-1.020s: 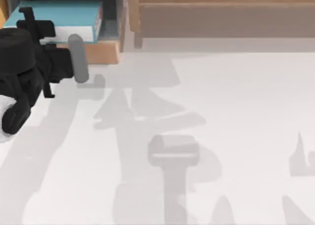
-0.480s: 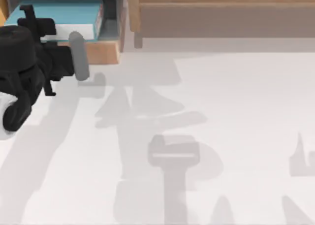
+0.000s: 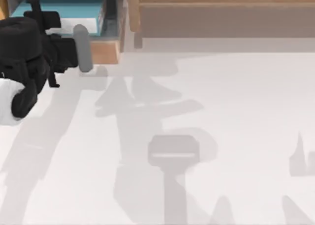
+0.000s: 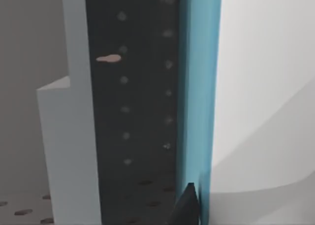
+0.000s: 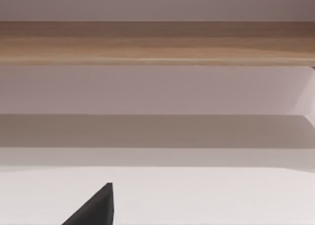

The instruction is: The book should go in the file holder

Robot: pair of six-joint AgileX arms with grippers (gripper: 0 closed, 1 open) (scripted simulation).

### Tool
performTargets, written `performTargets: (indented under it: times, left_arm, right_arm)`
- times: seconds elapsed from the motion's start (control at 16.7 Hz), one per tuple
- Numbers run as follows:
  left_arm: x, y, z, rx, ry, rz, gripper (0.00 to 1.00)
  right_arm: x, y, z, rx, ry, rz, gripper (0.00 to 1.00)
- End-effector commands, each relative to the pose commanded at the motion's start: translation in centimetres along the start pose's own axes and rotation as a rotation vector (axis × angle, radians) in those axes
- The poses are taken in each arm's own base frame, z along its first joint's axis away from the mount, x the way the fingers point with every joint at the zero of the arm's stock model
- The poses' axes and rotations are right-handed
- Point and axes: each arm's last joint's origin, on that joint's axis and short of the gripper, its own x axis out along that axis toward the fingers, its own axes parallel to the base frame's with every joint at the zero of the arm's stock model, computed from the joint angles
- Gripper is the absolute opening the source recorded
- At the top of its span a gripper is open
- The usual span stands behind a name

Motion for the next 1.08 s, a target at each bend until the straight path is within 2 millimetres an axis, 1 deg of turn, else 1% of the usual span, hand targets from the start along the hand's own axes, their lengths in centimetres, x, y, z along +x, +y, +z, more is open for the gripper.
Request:
performTargets:
  times: [0.12, 0.9, 0.96, 1.08]
  left_arm:
    - [0.00, 0.00, 0.00, 0.000, 0.000, 0.000, 0.00]
    - [0.00, 0.00, 0.00, 0.000, 0.000, 0.000, 0.98]
    - [0.00, 0.00, 0.00, 0.000, 0.000, 0.000, 1.00]
    - [0.00, 0.00, 0.00, 0.000, 0.000, 0.000, 1.00]
  right_arm:
    - [0.00, 0.00, 0.00, 0.000, 0.000, 0.000, 1.00]
    - [0.00, 0.00, 0.00, 0.000, 0.000, 0.000, 1.00]
    - [0.00, 0.00, 0.00, 0.000, 0.000, 0.000, 1.00]
    - [0.00, 0.00, 0.00, 0.000, 0.000, 0.000, 1.00]
